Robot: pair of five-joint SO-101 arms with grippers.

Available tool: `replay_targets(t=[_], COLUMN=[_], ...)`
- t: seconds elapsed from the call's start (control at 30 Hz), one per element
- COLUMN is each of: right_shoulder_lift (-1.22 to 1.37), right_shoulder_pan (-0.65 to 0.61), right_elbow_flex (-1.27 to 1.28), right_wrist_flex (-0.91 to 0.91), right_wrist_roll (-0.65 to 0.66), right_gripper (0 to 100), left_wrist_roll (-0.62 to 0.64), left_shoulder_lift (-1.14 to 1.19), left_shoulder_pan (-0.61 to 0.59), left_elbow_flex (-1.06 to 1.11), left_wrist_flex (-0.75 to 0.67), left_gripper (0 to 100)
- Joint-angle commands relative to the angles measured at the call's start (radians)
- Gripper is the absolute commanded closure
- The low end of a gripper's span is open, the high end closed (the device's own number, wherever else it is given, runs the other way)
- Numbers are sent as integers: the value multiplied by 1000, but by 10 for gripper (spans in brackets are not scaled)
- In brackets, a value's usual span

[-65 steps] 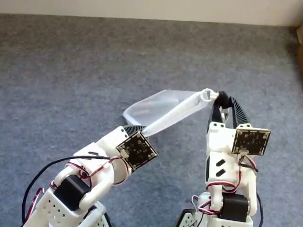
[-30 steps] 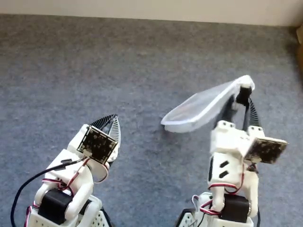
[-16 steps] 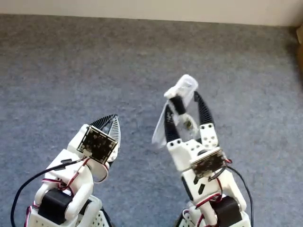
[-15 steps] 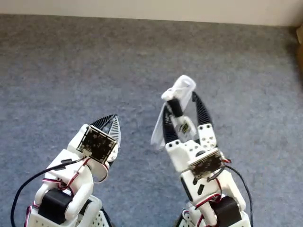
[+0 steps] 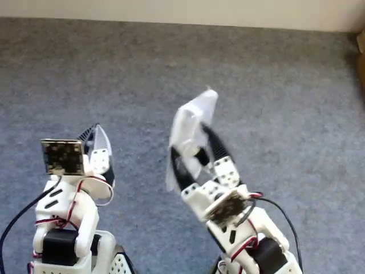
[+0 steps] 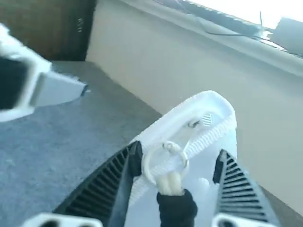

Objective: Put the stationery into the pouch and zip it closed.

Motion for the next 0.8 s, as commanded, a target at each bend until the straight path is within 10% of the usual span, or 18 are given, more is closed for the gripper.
replay_targets(t=[0.0,0.77], right_shoulder_lift=[25,13], right_shoulder_pan=[-28,41], right_elbow_flex=[102,90], right_wrist_flex=[99,105], right_wrist_roll=[49,49], right_gripper=[764,844], left_wrist_roll=[40,81], left_shoulder_lift=[-2,-2], left_shoulder_pan=[-54,-119], left_elbow_flex=[-7,-13], left_wrist_flex=[-25,-46], left_gripper=[995,995])
